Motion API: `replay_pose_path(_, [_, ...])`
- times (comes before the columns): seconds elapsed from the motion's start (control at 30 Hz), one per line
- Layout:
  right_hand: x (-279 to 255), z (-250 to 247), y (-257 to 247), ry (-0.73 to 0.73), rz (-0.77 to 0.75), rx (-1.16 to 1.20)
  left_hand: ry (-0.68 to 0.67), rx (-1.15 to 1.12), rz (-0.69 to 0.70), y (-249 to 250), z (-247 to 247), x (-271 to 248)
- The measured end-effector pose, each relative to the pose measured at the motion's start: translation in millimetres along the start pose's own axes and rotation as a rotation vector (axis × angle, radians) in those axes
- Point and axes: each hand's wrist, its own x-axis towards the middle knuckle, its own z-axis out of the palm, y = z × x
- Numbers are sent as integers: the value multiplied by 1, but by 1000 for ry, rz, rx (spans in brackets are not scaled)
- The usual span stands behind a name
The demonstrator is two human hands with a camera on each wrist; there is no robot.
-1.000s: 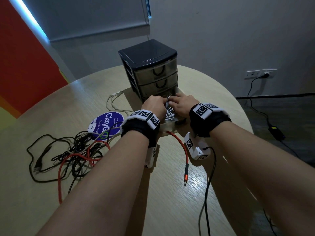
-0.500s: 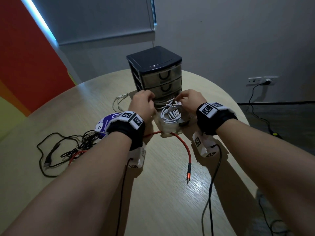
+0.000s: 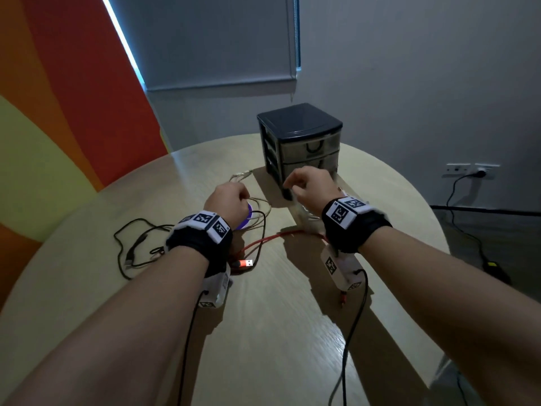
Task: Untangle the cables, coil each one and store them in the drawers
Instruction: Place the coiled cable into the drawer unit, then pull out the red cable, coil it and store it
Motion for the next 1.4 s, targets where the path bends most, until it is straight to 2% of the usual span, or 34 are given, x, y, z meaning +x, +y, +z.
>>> replay_pose_path(0.23, [-21,29,-22,-196,-7,-54,-50,164,6,-31,-22,-36])
replay_pose_path(0.43, [-33,50,-34,-261,-72,-114,-57,209,5,-59,-28,-65])
replay_pose_path(0.57, [-41,66,-38,-264,-159,-138,-38,181,84,-72,-19,-77])
replay_pose_path(0.73, [-50,80,-40,-330,-208,-168,47,120,168,-76,-13,-79])
replay_pose_path(1.03, [-46,82,-41,-396,-199,-311,2,89,201,-70,-9,-80])
replay_pose_path(1.1, [-47,82,-41,-407,-188,-324,-65,68,246,-62,-10,-84])
replay_pose_path(1.2, [-46,82,-42,-449,-150,-359,-212,174,294,-50,-10,-88])
replay_pose_path(1.3, [-45,80,-41,-415,-133,-288,-207,218,340,-44,-11,-87])
replay_pose_path(1.4, [-46,74,-40,-270,-157,-112,-129,108,297,-48,-16,-84])
